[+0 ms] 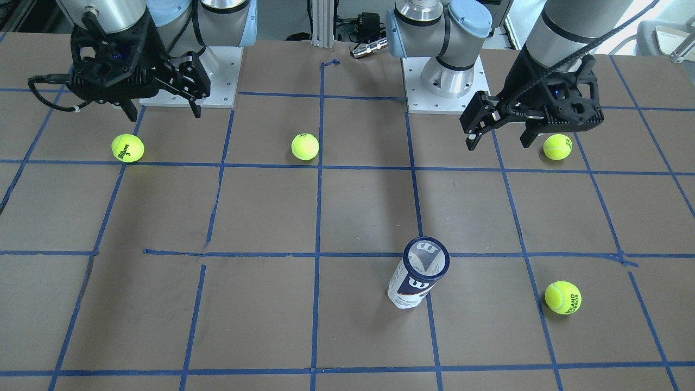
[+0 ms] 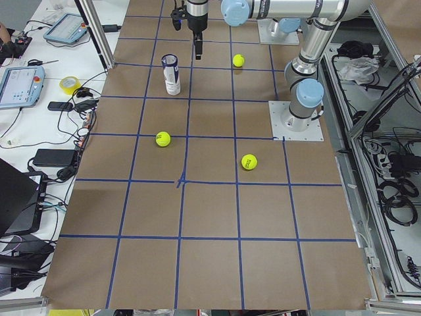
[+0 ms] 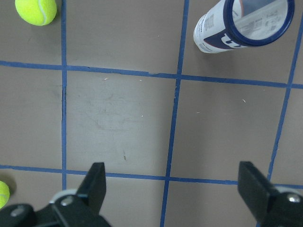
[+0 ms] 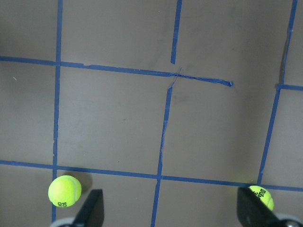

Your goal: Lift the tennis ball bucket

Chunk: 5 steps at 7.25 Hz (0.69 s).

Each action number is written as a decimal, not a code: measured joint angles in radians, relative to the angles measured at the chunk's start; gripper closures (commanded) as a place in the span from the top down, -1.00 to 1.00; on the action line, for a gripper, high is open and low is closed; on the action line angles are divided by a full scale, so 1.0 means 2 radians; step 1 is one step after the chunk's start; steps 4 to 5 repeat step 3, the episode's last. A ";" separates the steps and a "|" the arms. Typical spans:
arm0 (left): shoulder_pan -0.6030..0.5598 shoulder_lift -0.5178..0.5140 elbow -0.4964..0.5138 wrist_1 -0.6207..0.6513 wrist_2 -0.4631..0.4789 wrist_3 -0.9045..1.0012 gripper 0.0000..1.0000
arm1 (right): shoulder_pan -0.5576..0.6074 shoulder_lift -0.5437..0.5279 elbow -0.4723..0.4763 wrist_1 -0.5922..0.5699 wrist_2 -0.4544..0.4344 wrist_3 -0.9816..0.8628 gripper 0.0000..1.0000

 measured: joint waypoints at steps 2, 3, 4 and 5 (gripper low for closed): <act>0.000 0.000 -0.004 0.000 0.000 -0.002 1.00 | 0.000 0.000 0.000 0.000 0.000 0.000 1.00; -0.001 0.000 -0.005 0.001 -0.001 -0.002 1.00 | 0.000 0.000 0.002 0.000 0.000 0.000 1.00; -0.001 0.000 -0.005 0.001 -0.001 -0.002 1.00 | 0.000 0.000 0.002 0.000 0.000 0.000 1.00; -0.001 0.000 -0.005 0.001 -0.001 -0.002 1.00 | 0.000 0.000 0.002 0.000 0.000 0.000 1.00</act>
